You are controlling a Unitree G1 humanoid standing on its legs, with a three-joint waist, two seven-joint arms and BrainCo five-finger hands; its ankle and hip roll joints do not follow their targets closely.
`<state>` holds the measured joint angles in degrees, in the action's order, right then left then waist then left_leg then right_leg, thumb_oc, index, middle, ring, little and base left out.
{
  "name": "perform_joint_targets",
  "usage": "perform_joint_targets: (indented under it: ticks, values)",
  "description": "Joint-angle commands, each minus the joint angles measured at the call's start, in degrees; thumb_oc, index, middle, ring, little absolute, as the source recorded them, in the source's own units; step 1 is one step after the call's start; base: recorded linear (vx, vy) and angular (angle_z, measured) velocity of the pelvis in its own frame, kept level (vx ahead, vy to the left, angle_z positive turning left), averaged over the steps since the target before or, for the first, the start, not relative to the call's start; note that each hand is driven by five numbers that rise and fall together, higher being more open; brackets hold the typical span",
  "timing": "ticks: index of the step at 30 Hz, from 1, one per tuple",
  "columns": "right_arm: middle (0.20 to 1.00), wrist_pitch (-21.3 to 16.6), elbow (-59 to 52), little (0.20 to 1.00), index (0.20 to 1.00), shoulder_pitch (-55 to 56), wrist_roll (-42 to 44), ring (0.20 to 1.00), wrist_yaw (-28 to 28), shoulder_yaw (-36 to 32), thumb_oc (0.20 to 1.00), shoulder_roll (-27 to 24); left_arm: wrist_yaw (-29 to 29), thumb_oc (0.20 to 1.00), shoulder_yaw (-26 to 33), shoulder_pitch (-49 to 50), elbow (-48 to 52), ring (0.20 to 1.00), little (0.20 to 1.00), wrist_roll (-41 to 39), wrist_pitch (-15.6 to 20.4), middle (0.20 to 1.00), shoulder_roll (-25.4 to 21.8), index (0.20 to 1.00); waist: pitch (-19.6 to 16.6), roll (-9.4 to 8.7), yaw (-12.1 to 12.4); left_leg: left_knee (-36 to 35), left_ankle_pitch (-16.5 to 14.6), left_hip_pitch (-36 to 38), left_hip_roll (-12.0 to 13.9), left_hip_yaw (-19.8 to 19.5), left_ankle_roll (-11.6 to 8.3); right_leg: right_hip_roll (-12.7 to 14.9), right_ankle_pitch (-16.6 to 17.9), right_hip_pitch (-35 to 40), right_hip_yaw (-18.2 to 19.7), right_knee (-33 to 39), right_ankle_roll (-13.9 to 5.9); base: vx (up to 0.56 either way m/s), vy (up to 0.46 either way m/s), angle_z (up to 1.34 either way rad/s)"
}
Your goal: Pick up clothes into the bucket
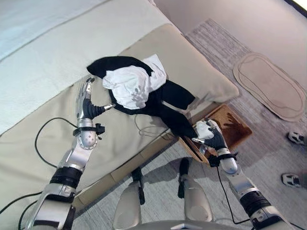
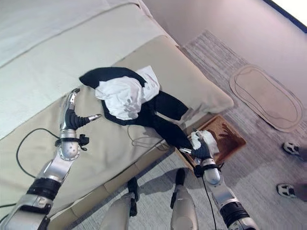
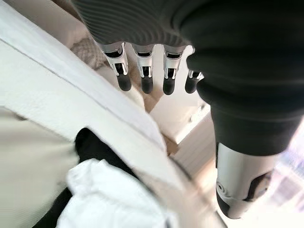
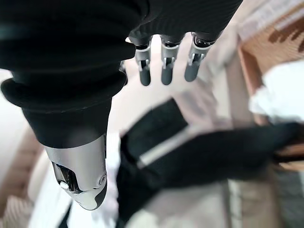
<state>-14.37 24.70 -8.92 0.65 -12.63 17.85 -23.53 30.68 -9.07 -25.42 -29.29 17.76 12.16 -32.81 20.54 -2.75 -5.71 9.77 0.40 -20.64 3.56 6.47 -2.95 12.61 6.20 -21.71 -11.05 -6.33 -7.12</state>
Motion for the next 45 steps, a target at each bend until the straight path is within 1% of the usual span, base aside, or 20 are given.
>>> perform_joint_targets:
  ticks: [1,5,8,9,10,14,17,18,19,20,21,22,23,24,28,33,38,42,43,45]
  values:
    - [1.0,-4.3,-8.2,1.0,1.0,0.4,-0.5,1.0,1.0,0.8,1.0,-2.5,4.1,1.0,-0.1,-5.0,-1.4,1.0,1.0,4.0,-1.3,1.0,-4.2,1.0,2.8,-2.45,-0.5,4.6,1.5,-5.5,1.6,-3.4,-2.08,4.5,2.5,-2.0,4.3,-1.4,-5.02,-0.1,0.025,-0.05]
    - [1.0,-5.0,-9.5,1.0,1.0,0.7,0.7,1.0,0.2,0.5,1.0,-3.9,6.3,1.0,-2.1,-12.1,-4.1,1.0,1.0,4.0,-2.7,1.0,-6.9,1.0,6.0,-3.31,-1.7,10.2,0.9,-15.3,1.5,-4.3,-2.4,4.8,2.0,-10.5,5.1,-5.7,-4.8,-0.14,0.039,0.04]
    - [1.0,-5.3,-9.8,1.0,1.0,0.7,0.9,1.0,-0.1,0.1,1.0,-4.1,6.7,1.0,-2.3,-13.0,-3.3,1.0,1.0,4.2,-2.7,1.0,-7.8,1.0,6.4,-3.29,-1.7,12.1,0.2,-18.0,1.7,-4.6,-2.52,4.8,1.5,-13.1,5.1,-7.4,-4.78,-0.09,0.014,0.01]
    - [1.0,-5.7,-9.9,1.0,1.0,0.4,1.2,1.0,-0.8,-0.3,1.0,-4.7,7.5,1.0,-3.2,-16.1,-3.7,1.0,1.0,4.1,-3.1,1.0,-9.2,1.0,7.3,-3.5,-2.1,14.0,0.0,-22.4,1.9,-4.9,-2.7,4.9,1.3,-17.0,5.4,-9.3,-4.8,-0.11,0.022,0.04]
    - [1.0,-5.9,-10.2,1.0,1.0,0.3,1.4,1.0,-1.3,-0.7,1.0,-4.7,8.0,1.0,-3.5,-17.3,-3.5,1.0,1.0,4.1,-3.2,1.0,-9.7,1.0,7.6,-3.54,-2.3,14.9,-0.1,-24.2,2.0,-5.2,-2.75,4.9,1.3,-18.8,5.4,-10.2,-4.77,-0.13,0.023,0.03]
    - [1.0,-6.3,-10.4,1.0,1.0,0.2,2.1,1.0,-2.9,-2.3,1.0,-4.4,9.3,1.0,-3.8,-21.5,-1.5,1.0,1.0,4.0,-3.6,1.0,-11.5,1.0,7.8,-3.21,-2.7,19.5,-1.1,-31.9,2.3,-6.0,-2.84,5.4,0.3,-25.9,6.1,-14.7,-4.76,-0.05,0.003,0.1]
    - [1.0,-6.8,-10.4,1.0,1.0,-0.1,2.2,1.0,-3.9,-3.3,1.0,-4.2,10.5,1.0,-4.2,-24.8,-2.1,1.0,1.0,4.2,-3.8,1.0,-12.9,1.0,6.9,-2.83,-3.1,22.9,-2.2,-37.0,2.5,-6.3,-2.72,5.3,-0.5,-31.4,6.9,-18.0,-4.66,0.01,0.011,0.06]
    - [1.0,-7.0,-10.4,1.0,1.0,-0.1,2.3,1.0,-4.0,-3.3,1.0,-4.2,11.1,1.0,-4.4,-25.9,-2.2,1.0,1.0,4.4,-3.9,1.0,-13.6,1.0,6.6,-2.58,-3.1,23.6,-4.2,-37.3,2.9,-6.7,-3.07,4.9,-2.3,-32.0,7.3,-19.2,-5.12,0.1,0.005,0.0]
    - [1.0,-7.4,-10.1,1.0,1.0,-0.6,2.6,1.0,-4.5,-3.4,1.0,-3.9,12.3,1.0,-5.1,-28.4,-2.2,1.0,1.0,4.8,-3.8,1.0,-14.8,1.0,6.0,-2.32,-3.1,24.9,-4.5,-39.6,3.0,-6.7,-3.08,5.0,-2.6,-34.6,7.7,-20.5,-5.18,0.0,0.0,0.0]
    - [1.0,-7.7,-10.0,1.0,1.0,-0.7,2.6,1.0,-4.7,-3.5,1.0,-3.8,12.9,1.0,-5.3,-29.3,-2.4,1.0,1.0,4.8,-3.8,1.0,-15.3,1.0,6.1,-2.5,-3.3,25.1,-2.9,-41.1,2.7,-6.6,-2.71,5.2,-1.0,-35.9,7.8,-20.1,-4.75,-0.05,0.026,-0.04]
    - [1.0,-7.7,-10.0,1.0,1.0,-0.8,2.6,1.0,-4.7,-3.5,1.0,-3.7,13.0,1.0,-5.4,-29.5,-2.5,1.0,1.0,4.8,-3.8,1.0,-15.3,1.0,5.9,-2.52,-3.3,25.2,-2.9,-41.4,2.8,-6.6,-2.7,5.2,-1.0,-36.1,7.8,-20.2,-4.75,0.03,0.007,-0.07]
    - [1.0,-7.7,-9.8,1.0,1.0,-0.8,2.7,1.0,-4.8,-3.3,1.0,-3.6,13.6,1.0,-5.6,-30.3,-2.6,1.0,1.0,4.8,-3.7,1.0,-15.6,1.0,5.4,-2.26,-3.2,25.7,-5.0,-41.3,3.1,-6.7,-3.06,4.9,-2.8,-36.5,8.1,-21.1,-5.26,0.03,0.012,-0.1]
    - [1.0,-7.8,-9.4,1.0,1.0,-1.1,2.9,1.0,-4.8,-3.1,1.0,-3.3,14.3,1.0,-6.2,-31.6,-2.8,1.0,1.0,5.0,-3.7,1.0,-16.2,1.0,5.4,-2.31,-3.5,25.3,-3.1,-42.3,2.8,-6.5,-2.61,5.3,-1.0,-37.3,7.9,-20.3,-4.91,0.12,0.002,-0.09]
    - [1.0,-7.9,-9.2,1.0,1.0,-1.3,2.9,1.0,-4.9,-3.0,1.0,-3.3,14.3,1.0,-6.4,-31.9,-3.1,1.0,1.0,4.9,-3.7,1.0,-16.4,1.0,5.0,-2.16,-3.3,25.7,-5.1,-41.8,3.2,-6.8,-2.94,4.8,-2.8,-37.1,8.2,-20.8,-5.37,0.05,0.012,-0.06]
    - [1.0,-8.0,-9.0,1.0,1.0,-1.1,3.0,1.0,-4.9,-2.9,1.0,-3.3,15.3,1.0,-7.6,-33.8,-1.9,1.0,1.0,5.9,-3.7,1.0,-17.0,1.0,4.5,-1.97,-3.6,26.0,-5.6,-42.5,3.1,-6.8,-2.58,4.8,-2.9,-37.9,8.3,-21.0,-5.5,0.06,0.003,-0.04]
    - [1.0,-8.5,-8.4,1.0,1.0,-1.7,3.9,1.0,-4.5,-2.7,1.0,-3.4,14.8,1.0,-12.0,-38.9,-2.7,1.0,1.0,6.4,-3.5,1.0,-17.1,1.0,3.5,-1.42,-4.4,26.4,-6.0,-43.3,2.7,-6.8,-2.19,4.8,-2.9,-38.8,8.7,-20.7,-5.66,0.03,0.01,0.0]
    - [1.0,-8.7,-8.7,1.0,1.0,-2.2,4.6,1.0,-3.9,-2.5,1.0,-3.8,12.5,1.0,-17.3,-43.5,-6.0,1.0,1.0,6.7,-3.5,1.0,-16.6,1.0,2.5,-1.11,-5.2,26.9,-6.5,-44.3,2.6,-6.4,-1.94,4.6,-2.8,-40.0,9.2,-20.7,-5.64,0.0,0.006,-0.01]
    - [1.0,-8.6,-9.1,1.0,1.0,-2.7,4.8,1.0,-3.5,-2.5,1.0,-4.1,8.4,1.0,-22.6,-48.2,-13.5,1.0,1.0,5.6,-4.2,1.0,-15.7,1.0,2.0,-0.87,-5.9,27.2,-6.5,-45.1,2.5,-6.0,-1.8,4.4,-2.4,-41.0,9.5,-20.7,-5.66,0.0,0.027,-0.06]
    - [1.0,-8.4,-8.9,1.0,1.0,-2.9,4.8,1.0,-3.4,-2.5,1.0,-4.0,5.9,1.0,-24.0,-49.2,-17.0,1.0,1.0,4.6,-5.1,1.0,-15.0,1.0,1.9,-0.82,-6.0,27.3,-6.5,-45.3,2.5,-5.9,-1.72,4.3,-2.3,-41.2,9.7,-20.6,-5.66,-0.01,0.017,-0.08]
    - [1.0,-8.2,-9.0,1.0,1.0,-2.7,4.7,1.0,-3.1,-2.5,1.0,-3.7,4.4,1.0,-25.7,-50.8,-19.9,1.0,1.0,4.6,-4.7,1.0,-14.9,1.0,1.8,-0.93,-6.4,27.6,-6.5,-45.7,2.6,-5.7,-1.62,4.1,-2.1,-41.7,9.9,-20.8,-5.7,0.0,0.008,-0.03]
